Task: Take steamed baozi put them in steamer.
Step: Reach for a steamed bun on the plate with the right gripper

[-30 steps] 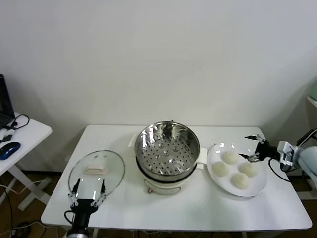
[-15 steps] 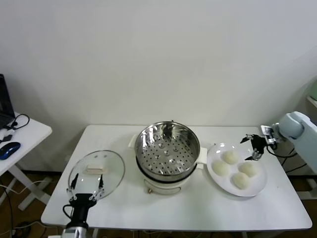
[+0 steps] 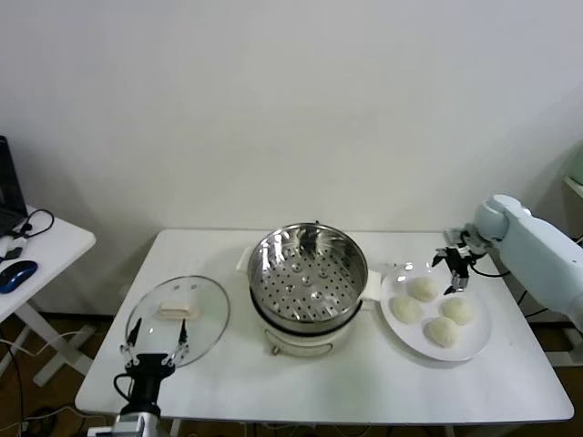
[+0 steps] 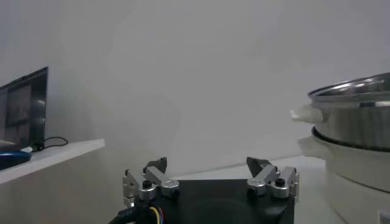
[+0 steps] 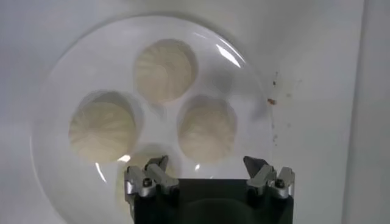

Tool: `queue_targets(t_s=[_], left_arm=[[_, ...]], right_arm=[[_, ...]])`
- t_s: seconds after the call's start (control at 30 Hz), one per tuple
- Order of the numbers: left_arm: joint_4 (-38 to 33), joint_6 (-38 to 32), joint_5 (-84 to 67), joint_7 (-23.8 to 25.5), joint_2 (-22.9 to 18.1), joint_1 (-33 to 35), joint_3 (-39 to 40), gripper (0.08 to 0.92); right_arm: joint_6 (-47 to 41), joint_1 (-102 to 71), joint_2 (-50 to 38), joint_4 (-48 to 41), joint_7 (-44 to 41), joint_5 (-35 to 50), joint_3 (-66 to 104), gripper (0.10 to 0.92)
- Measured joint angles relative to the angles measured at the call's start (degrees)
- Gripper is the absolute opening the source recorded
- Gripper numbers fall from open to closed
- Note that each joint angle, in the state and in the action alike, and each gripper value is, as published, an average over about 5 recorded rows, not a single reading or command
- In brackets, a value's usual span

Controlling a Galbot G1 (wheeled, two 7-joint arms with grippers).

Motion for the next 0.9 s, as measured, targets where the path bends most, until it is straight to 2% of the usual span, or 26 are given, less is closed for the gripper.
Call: queue_targets(t_s=[0.9], left_arm=[[0.13, 0.59, 0.22, -0.58, -0.47, -0.01, -0.42, 0.823]], right_arm=[[1.99, -3.81, 5.6, -6.53, 1.62, -7.42, 7.93, 0.802]])
